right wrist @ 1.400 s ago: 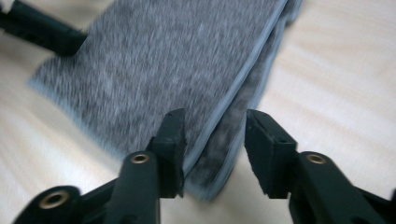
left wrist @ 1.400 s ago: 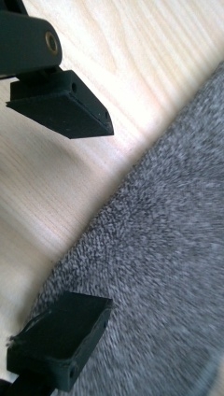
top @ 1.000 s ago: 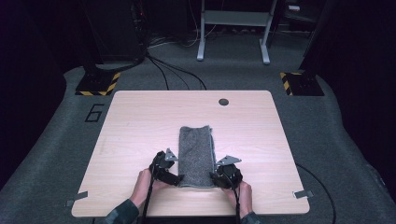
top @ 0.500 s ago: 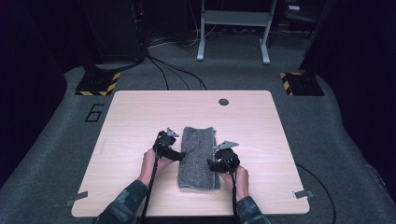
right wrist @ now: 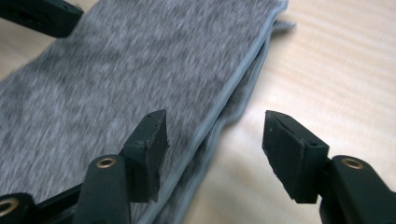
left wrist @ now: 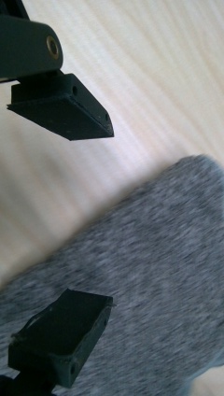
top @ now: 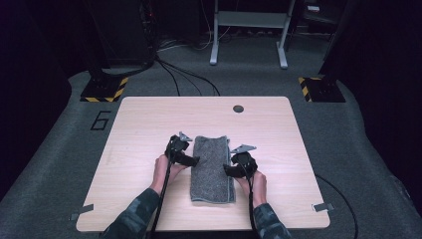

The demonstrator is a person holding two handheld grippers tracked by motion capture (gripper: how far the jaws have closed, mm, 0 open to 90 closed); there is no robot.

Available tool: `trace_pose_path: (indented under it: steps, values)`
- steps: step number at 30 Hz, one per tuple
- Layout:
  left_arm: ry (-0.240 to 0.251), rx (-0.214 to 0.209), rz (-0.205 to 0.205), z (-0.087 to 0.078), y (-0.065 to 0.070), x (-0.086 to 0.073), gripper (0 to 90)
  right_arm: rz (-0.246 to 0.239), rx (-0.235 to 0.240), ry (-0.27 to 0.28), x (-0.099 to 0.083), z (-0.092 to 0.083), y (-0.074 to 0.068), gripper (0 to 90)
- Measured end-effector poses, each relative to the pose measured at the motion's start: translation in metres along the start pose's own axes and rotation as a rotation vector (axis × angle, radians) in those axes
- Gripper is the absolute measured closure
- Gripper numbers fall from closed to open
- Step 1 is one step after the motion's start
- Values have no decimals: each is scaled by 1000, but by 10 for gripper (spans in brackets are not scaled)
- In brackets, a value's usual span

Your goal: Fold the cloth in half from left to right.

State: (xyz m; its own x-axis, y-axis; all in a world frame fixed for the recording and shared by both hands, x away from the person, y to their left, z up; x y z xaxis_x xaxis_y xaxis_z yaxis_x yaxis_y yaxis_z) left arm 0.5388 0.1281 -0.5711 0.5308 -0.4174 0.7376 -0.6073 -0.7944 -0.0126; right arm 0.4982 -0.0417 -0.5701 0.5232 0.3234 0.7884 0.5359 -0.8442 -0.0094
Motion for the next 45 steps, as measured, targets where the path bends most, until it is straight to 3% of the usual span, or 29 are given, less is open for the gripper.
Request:
trace_pose_path:
  steps: [5,10,12,14,20,25,32,38,43,45]
  values:
    - [-68,21,20,16,-3,-10,165,-8,-30,-46,0,14,6,403]
    - [-54,9,9,11,0,-16,163,6,-24,-62,-11,15,5,403]
    - [-54,-2,23,6,3,-19,161,-8,-15,-68,-13,11,2,404]
    - [-42,1,31,1,3,-18,162,-21,1,-73,-14,7,-1,398]
    - [-9,16,-17,5,-11,-1,163,-1,-17,-17,8,11,7,392]
    - [-73,27,-9,18,-14,-9,167,1,-39,-62,5,25,13,392]
    - [-47,7,-18,10,-12,-9,165,-21,-21,-93,-4,19,9,396]
    - [-14,18,-45,14,-20,8,165,-5,-23,-22,18,21,14,387]
    - [-52,63,-40,27,-28,9,175,11,-55,-17,28,34,23,393]
    - [-74,63,-44,33,-31,4,174,17,-64,-55,22,39,25,393]
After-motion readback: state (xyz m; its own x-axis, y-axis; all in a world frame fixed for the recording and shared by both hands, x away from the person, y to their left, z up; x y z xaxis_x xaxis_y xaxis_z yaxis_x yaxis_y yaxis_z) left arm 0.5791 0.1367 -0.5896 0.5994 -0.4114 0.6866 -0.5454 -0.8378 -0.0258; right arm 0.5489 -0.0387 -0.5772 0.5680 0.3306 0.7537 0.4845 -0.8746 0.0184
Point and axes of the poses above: each handheld gripper's, and its own axes: z roughly forward along the jaws, x roughly out of its top, y roughly to its right, the point moved 10 cm from there along z, roughly forward along the jaws, and after that the axes turned 8 degrees about y, right-handed, at the moved point
